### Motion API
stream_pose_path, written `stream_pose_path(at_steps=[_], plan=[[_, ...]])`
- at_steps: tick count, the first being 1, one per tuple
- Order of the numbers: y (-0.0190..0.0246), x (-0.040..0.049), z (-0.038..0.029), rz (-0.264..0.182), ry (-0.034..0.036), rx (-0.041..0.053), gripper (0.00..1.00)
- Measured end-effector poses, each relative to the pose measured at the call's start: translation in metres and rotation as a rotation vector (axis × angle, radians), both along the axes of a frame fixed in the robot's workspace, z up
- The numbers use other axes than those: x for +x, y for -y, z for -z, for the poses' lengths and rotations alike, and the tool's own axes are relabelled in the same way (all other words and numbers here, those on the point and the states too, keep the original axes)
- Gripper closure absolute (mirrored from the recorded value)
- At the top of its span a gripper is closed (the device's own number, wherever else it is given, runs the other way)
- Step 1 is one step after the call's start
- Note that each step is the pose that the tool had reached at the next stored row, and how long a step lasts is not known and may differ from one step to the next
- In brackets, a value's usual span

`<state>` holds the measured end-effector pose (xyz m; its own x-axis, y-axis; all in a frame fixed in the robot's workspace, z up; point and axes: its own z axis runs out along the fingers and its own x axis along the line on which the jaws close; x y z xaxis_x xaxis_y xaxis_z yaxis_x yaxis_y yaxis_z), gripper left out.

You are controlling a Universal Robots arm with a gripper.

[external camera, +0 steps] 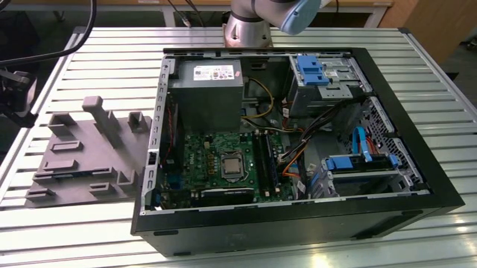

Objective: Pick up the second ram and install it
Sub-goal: 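Reach for the second ram, then pick up the second ram and move it above second insertion slot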

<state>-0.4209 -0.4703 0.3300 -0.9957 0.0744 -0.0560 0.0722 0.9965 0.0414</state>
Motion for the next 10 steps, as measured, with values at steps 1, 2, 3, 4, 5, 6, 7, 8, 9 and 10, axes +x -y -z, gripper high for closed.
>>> stream_pose_path(at_steps=[1, 2, 3, 4, 5, 6, 7, 8, 9, 10], plan=[[0.0002, 0.0, 0.0004, 0.0, -0.0001, 0.0, 0.89], [0.0003, 0.0, 0.0007, 0.0, -0.0001, -0.0001, 0.89], [0.0004, 0.0, 0.001, 0.0, -0.0001, -0.0001, 0.89], [0.0005, 0.0, 0.0013, 0.0, 0.0, 0.0, 0.89], [0.0005, 0.0, 0.0014, 0.0, -0.0001, 0.0, 0.89], [0.0006, 0.0, 0.0017, 0.0, 0.0, 0.0, 0.89], [0.0006, 0.0, 0.002, 0.0, 0.0, 0.0, 0.89], [0.0006, 0.0, 0.002, 0.0, 0.0, 0.0001, 0.89], [0.0006, 0.0, 0.002, 0.0, 0.0, 0.0, 0.89], [0.0006, 0.0, 0.002, 0.0, 0.0, 0.0, 0.89]])
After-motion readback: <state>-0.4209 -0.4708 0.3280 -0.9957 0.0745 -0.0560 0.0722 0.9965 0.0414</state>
